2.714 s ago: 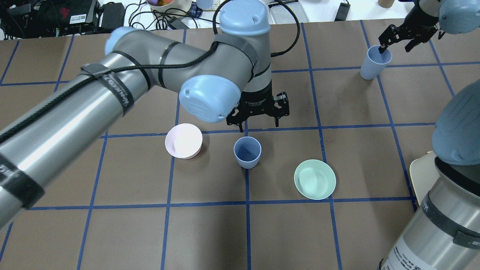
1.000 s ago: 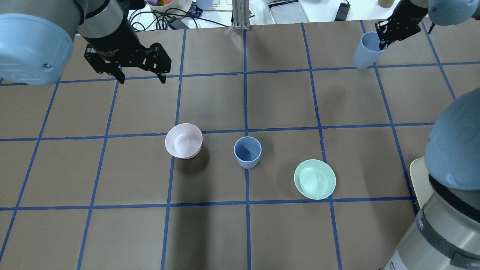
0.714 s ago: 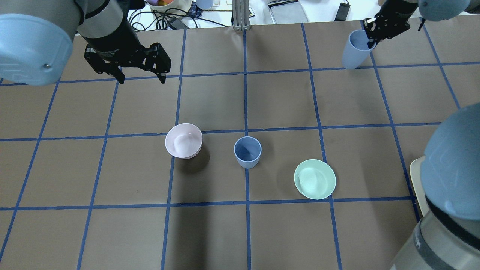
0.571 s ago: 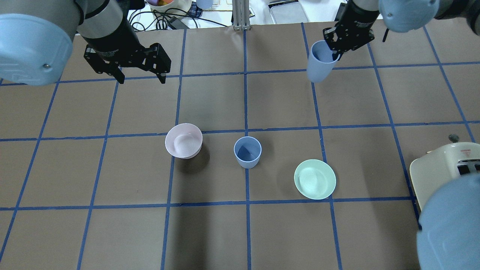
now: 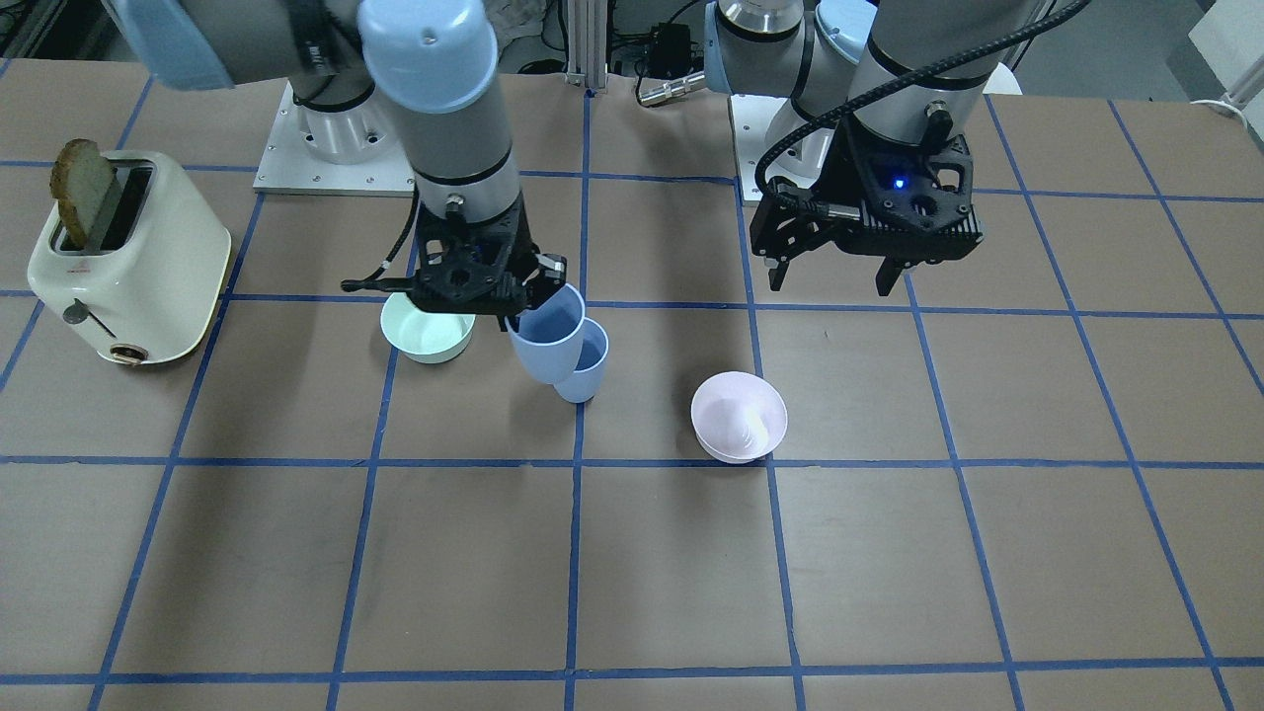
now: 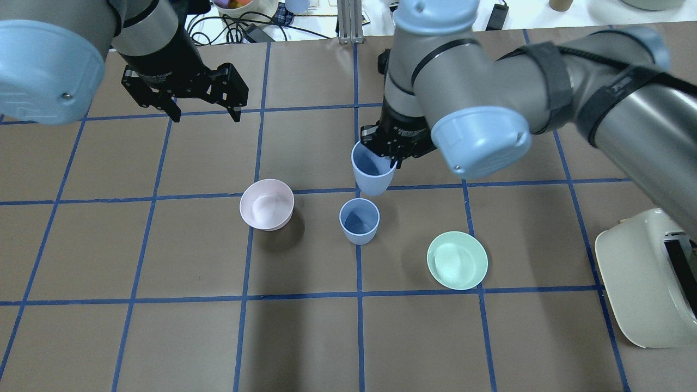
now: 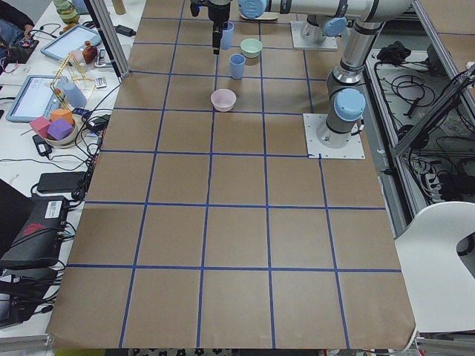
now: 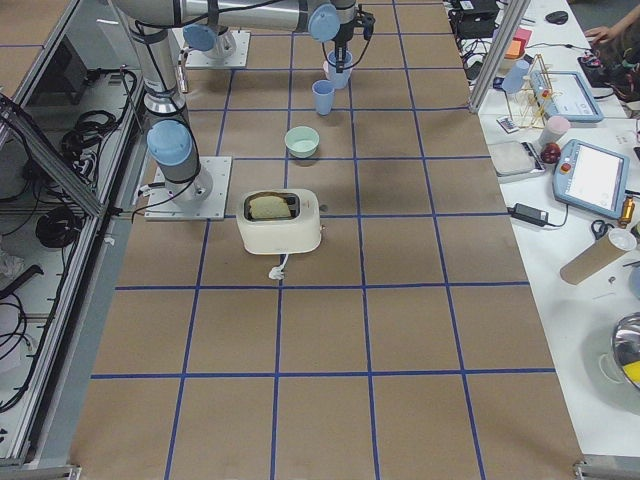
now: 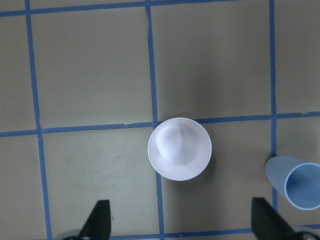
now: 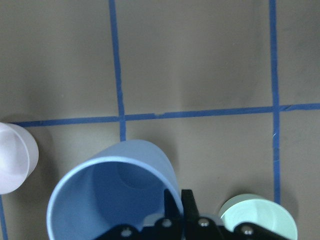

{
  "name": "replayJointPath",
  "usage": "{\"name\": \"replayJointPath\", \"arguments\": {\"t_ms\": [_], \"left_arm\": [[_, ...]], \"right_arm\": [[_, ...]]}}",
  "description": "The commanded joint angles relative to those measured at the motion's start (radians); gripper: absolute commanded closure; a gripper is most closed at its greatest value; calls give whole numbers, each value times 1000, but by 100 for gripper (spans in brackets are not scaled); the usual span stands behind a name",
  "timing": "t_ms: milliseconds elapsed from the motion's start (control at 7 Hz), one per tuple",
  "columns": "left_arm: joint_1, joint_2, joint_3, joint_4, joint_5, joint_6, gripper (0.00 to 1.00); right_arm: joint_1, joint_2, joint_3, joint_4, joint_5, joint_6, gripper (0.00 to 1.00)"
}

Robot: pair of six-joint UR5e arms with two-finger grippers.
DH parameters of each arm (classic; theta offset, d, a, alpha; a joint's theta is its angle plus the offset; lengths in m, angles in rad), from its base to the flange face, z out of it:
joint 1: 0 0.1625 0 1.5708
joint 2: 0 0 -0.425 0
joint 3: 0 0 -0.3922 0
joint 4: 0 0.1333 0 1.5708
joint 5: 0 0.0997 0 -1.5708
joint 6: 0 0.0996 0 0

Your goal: Stack blue cups with both arms

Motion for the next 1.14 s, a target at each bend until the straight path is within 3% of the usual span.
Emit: {"name": "replayJointPath", "arguments": {"t_ms": [0,429,571,714,1000], "left_arm": [[0,3,0,-3,0,0,0],[1,3,0,-1,0,0,0],[0,3,0,-3,1,0,0],[1,3,0,-1,2,0,0],[1,3,0,-1,0,0,0]], "right_arm": [[70,5,48,-41,-48,36,100],[71,10,50,-73,-44,38,100],[65,23,50,-76,-45,27,91],[64,42,50,-78,-44,42,45],[44,50,49,-82,-47,27,34]]}}
